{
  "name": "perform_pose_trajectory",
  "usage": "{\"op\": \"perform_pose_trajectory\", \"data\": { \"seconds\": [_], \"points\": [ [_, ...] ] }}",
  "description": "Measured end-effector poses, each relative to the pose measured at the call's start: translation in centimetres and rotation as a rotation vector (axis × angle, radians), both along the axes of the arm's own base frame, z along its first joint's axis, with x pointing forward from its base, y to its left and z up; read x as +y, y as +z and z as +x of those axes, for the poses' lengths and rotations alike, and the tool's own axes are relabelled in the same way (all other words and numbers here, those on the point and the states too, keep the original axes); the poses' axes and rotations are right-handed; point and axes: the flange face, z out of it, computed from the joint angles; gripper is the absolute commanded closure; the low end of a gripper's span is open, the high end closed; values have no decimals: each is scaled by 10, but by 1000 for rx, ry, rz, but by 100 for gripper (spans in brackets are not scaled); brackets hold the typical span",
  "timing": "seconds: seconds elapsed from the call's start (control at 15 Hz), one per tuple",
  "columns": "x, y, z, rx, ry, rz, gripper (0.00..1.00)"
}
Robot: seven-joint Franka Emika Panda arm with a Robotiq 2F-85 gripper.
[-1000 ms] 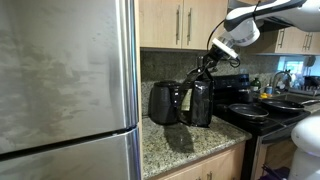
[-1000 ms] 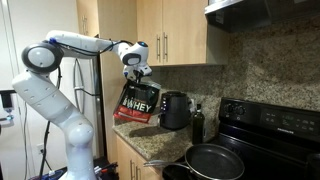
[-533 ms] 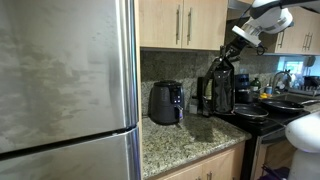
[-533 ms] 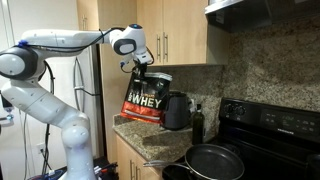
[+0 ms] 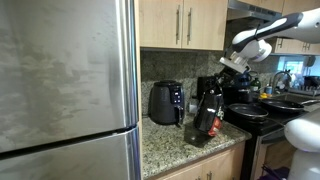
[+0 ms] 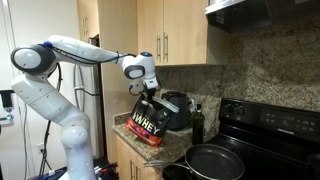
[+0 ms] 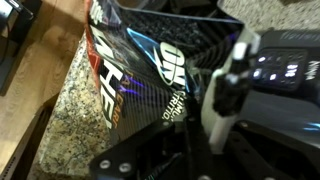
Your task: Move the whey packet from the left corner to the front right of the counter
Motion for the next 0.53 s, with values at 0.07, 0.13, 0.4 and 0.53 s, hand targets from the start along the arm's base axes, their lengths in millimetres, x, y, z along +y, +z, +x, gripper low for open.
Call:
{"op": "perform_pose_trajectory", "data": {
  "seconds": [0.07, 0.13, 0.4, 0.53],
  "points": [
    [-2, -28, 13, 8, -49, -6, 100],
    [-4, -42, 26, -4, -99, -14, 100],
    [-14, -52, 54, -113, -267, -71, 100],
    [-23, -57, 60, -151, -335, -127, 100]
  ]
}}
